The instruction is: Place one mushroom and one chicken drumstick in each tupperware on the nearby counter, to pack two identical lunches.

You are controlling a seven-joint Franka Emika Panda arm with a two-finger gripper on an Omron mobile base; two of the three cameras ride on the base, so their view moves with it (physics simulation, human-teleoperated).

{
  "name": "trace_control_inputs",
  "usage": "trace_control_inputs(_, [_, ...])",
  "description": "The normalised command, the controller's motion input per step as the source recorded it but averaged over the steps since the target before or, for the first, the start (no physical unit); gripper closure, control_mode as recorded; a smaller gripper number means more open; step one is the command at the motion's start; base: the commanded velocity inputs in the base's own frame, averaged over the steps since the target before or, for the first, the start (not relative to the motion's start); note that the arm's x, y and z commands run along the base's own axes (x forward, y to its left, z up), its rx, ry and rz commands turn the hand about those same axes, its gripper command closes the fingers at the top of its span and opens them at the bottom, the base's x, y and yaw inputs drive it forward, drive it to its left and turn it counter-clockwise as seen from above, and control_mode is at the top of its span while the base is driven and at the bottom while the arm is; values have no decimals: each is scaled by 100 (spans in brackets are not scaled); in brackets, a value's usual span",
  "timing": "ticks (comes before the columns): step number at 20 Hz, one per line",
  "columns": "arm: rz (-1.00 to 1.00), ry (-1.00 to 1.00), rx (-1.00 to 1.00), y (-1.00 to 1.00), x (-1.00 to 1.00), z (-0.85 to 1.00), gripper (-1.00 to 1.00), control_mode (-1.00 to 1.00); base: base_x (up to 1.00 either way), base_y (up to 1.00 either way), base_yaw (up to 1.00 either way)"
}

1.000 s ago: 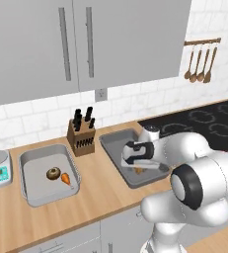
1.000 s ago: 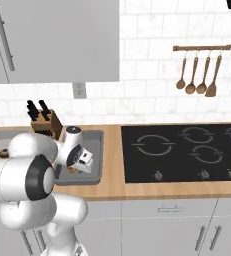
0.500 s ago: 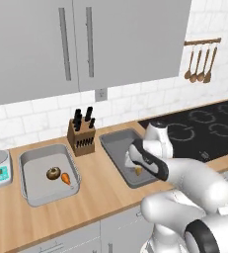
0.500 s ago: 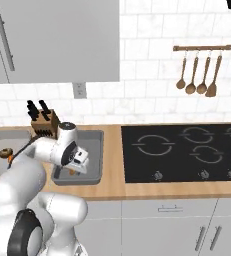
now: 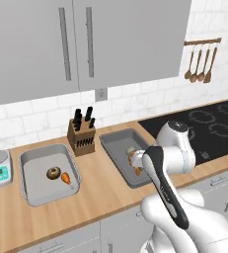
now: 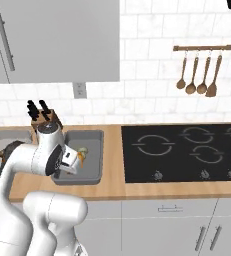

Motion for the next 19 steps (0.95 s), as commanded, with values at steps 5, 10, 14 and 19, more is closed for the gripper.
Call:
trace_control_inputs(5, [0,-8,0,-1,-27,100,-100,-100,0,0,0])
trace_control_inputs(10, [0,-14,0,-1,-35,89,-100,-100,0,0,0])
trace_control_inputs(14, [0,-27,0,0,-46,51,-100,-100,0,0,0])
trace_control_inputs(19, [1,-27,0,0,-21,16,-100,-100,0,0,0])
